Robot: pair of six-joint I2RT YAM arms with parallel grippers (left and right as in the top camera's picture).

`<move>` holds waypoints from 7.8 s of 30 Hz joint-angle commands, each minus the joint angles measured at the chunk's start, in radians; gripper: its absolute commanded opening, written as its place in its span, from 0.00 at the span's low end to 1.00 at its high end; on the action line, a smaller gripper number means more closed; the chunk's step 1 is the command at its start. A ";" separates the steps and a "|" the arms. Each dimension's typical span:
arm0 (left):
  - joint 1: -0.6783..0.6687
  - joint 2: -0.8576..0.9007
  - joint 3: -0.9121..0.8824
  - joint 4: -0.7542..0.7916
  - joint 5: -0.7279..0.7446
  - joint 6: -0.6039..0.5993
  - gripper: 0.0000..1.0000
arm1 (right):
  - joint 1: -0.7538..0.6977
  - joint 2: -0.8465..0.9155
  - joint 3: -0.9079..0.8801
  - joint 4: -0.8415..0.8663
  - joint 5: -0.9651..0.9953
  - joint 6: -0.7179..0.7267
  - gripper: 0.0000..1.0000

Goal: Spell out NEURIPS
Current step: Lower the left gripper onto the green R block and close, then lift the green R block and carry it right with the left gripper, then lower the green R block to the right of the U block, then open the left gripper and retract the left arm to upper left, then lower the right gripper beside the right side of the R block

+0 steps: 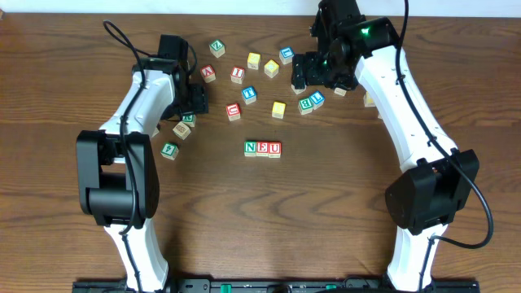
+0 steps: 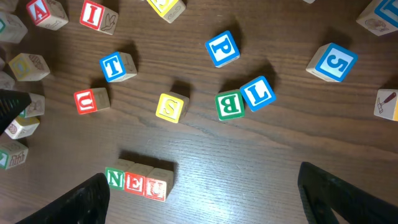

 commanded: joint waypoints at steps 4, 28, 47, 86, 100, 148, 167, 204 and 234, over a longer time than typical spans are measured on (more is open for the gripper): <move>0.000 0.012 -0.037 -0.001 -0.013 0.023 0.73 | -0.002 0.009 0.018 -0.003 0.012 0.006 0.92; 0.000 0.049 -0.062 0.043 -0.013 0.023 0.44 | -0.002 0.009 0.018 -0.005 0.012 0.006 0.93; 0.000 0.033 -0.019 0.010 -0.013 0.023 0.33 | -0.002 0.009 0.018 -0.006 0.021 0.006 0.94; -0.554 -0.153 -0.019 0.116 -0.013 -0.233 0.33 | -0.372 0.009 0.018 -0.034 0.122 0.007 0.97; -0.684 -0.107 -0.035 0.178 -0.021 -0.338 0.33 | -0.408 0.009 0.014 -0.089 0.113 0.006 0.97; -0.688 0.083 -0.048 0.169 -0.091 -0.430 0.47 | -0.401 0.009 0.014 -0.121 0.113 -0.006 0.98; -0.687 -0.142 -0.031 0.156 -0.091 -0.296 0.56 | -0.400 0.009 0.014 -0.122 0.113 -0.006 0.98; 0.045 -0.478 -0.031 -0.119 -0.087 -0.049 0.56 | -0.041 0.009 -0.302 -0.008 0.066 0.060 0.46; 0.049 -0.349 -0.031 -0.073 -0.088 0.024 0.90 | 0.029 0.009 -0.533 0.187 0.018 0.150 0.10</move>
